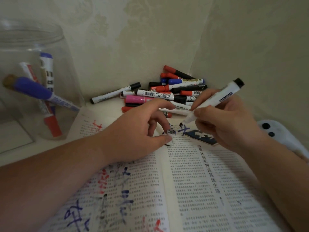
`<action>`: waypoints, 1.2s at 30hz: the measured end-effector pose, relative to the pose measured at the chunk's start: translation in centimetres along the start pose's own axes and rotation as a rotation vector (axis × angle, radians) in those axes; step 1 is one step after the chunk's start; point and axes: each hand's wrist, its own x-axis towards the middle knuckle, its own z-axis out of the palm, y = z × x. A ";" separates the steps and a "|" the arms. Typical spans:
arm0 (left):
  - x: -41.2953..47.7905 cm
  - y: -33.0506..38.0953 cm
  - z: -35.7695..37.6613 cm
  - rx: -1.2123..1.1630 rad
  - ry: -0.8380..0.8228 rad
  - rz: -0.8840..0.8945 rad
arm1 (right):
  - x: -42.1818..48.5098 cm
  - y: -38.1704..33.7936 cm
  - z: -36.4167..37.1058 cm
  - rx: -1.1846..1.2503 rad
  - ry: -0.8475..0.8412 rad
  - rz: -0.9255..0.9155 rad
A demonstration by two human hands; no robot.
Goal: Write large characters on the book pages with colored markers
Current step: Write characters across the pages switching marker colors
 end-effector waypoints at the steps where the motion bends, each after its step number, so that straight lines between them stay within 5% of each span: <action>1: 0.0 0.1 0.0 -0.007 -0.011 -0.002 | -0.1 -0.1 0.1 0.025 -0.015 -0.025; 15: 0.0 0.7 0.3 -0.021 -0.034 -0.018 | -0.8 0.2 1.3 -0.477 -0.223 -0.090; 23: 0.0 0.4 0.3 -0.049 -0.017 -0.050 | -0.9 0.0 1.4 -0.166 -0.055 -0.307; 36: 0.1 0.2 0.3 -0.064 -0.013 -0.037 | -0.7 1.0 1.7 -0.283 0.046 -0.490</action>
